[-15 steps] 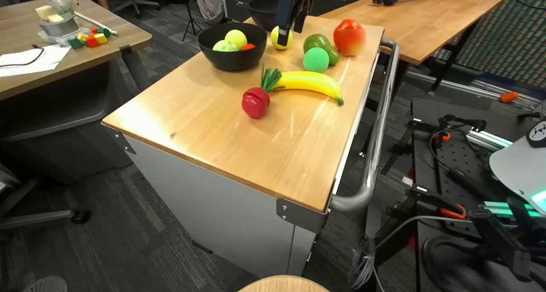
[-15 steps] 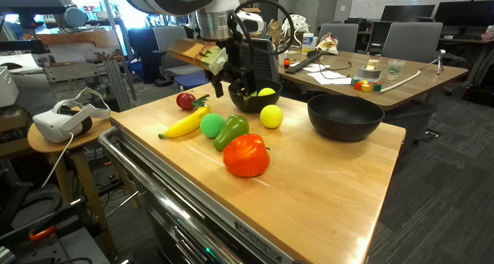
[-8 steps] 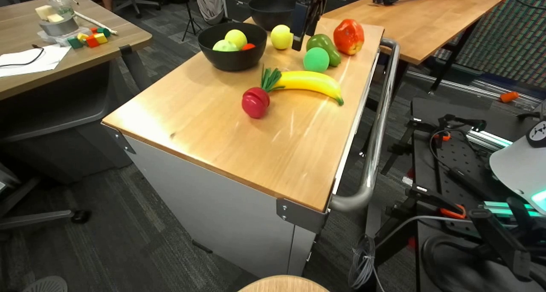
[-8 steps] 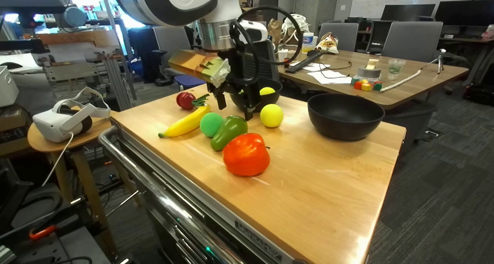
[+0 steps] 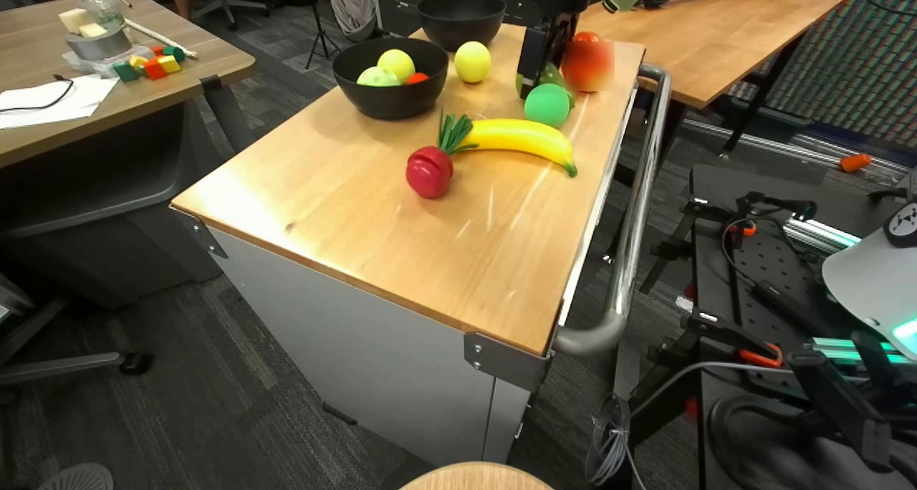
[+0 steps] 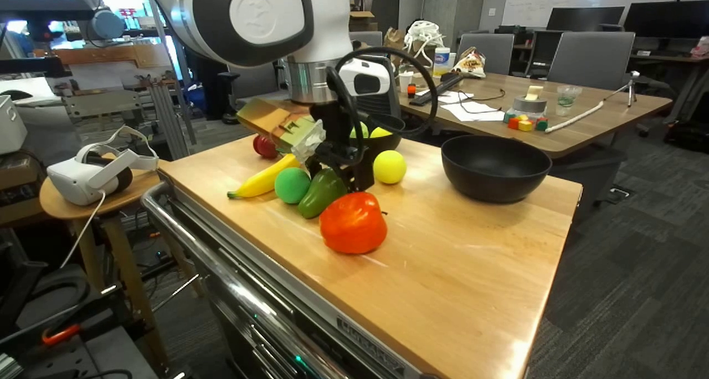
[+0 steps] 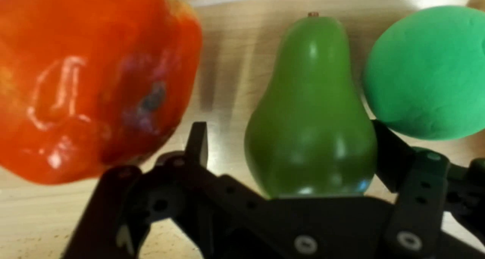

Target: Place the fruits and vegetables inside the two black bowls

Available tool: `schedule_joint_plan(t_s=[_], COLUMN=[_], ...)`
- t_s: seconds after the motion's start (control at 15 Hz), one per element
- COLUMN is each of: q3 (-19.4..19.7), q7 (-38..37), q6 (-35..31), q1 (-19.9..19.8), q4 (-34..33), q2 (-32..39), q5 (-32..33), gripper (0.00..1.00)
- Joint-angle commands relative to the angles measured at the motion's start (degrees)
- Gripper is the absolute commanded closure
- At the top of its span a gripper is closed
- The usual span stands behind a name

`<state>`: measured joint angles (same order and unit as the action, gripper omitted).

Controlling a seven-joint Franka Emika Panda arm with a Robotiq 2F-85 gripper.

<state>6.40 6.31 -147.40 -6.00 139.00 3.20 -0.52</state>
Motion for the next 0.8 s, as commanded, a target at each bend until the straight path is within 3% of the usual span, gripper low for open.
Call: schedule_joint_plan(t_s=[0.0,0.2,0.33,0.53,0.73], q3=[0.5,0.4,0.3,0.6,0.8], q7=[-1.6,-1.6,-1.8,-2.6,-2.7], q6=[-2.0,-2.8,-3.9,-7.8,-7.3], q1=[-0.6,-0.7,-0.6,-0.5,-0.9], q4=[2.7,2.8,2.3,1.2,-4.9], q2=[-1.9,-1.9,-2.0,-4.5,-6.3], q5=[1.0,0.4,0.3,4.8,10.8], gripper=[0.15,0.42,0.55,0.55,0.55])
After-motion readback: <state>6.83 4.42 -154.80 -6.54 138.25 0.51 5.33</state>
